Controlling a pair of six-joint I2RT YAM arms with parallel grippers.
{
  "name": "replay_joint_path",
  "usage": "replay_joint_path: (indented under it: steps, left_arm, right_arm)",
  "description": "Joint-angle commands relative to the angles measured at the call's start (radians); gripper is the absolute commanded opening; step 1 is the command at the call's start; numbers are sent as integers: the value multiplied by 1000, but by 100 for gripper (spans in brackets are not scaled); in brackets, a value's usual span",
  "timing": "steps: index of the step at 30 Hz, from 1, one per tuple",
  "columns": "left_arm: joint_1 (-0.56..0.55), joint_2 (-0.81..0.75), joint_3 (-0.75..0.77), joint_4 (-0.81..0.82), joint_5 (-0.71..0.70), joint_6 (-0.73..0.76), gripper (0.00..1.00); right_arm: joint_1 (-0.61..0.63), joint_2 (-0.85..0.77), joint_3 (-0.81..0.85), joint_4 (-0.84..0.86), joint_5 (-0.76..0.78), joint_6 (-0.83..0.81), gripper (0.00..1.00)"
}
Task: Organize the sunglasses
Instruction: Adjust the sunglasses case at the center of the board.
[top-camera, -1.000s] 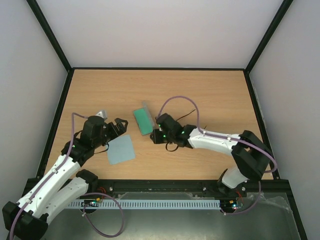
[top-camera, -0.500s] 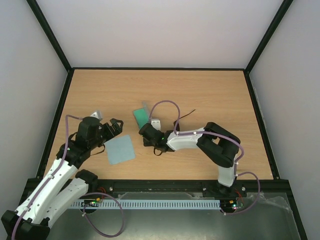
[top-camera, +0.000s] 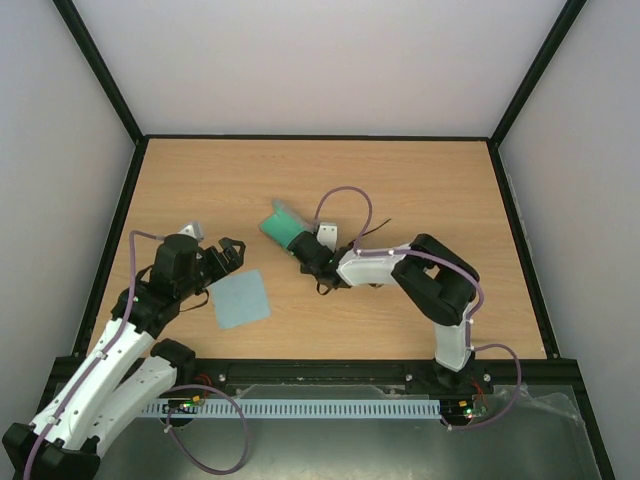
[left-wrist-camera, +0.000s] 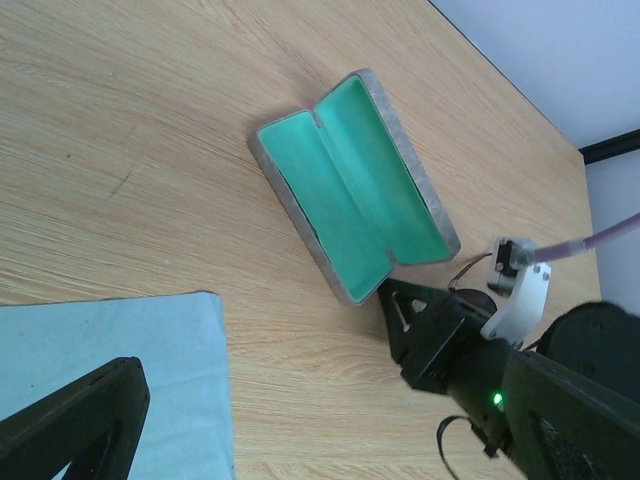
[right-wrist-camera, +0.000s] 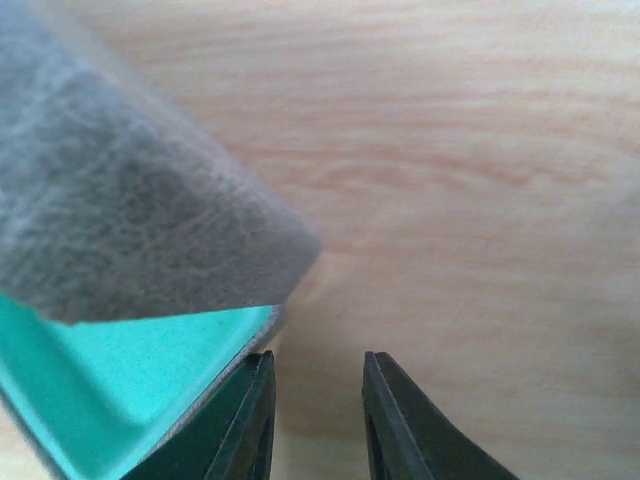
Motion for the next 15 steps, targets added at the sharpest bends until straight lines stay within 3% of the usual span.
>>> replay_joint_path:
  steps: [1,15]
  left_arm:
    - [6,-12,10,-20,-6,19,100]
    - [7,-24,18,-22,2,26,100]
  right_arm:
    - [-55,21,53,-19,48,-54,30]
    - [-147,74,167,-21,4,-190,38]
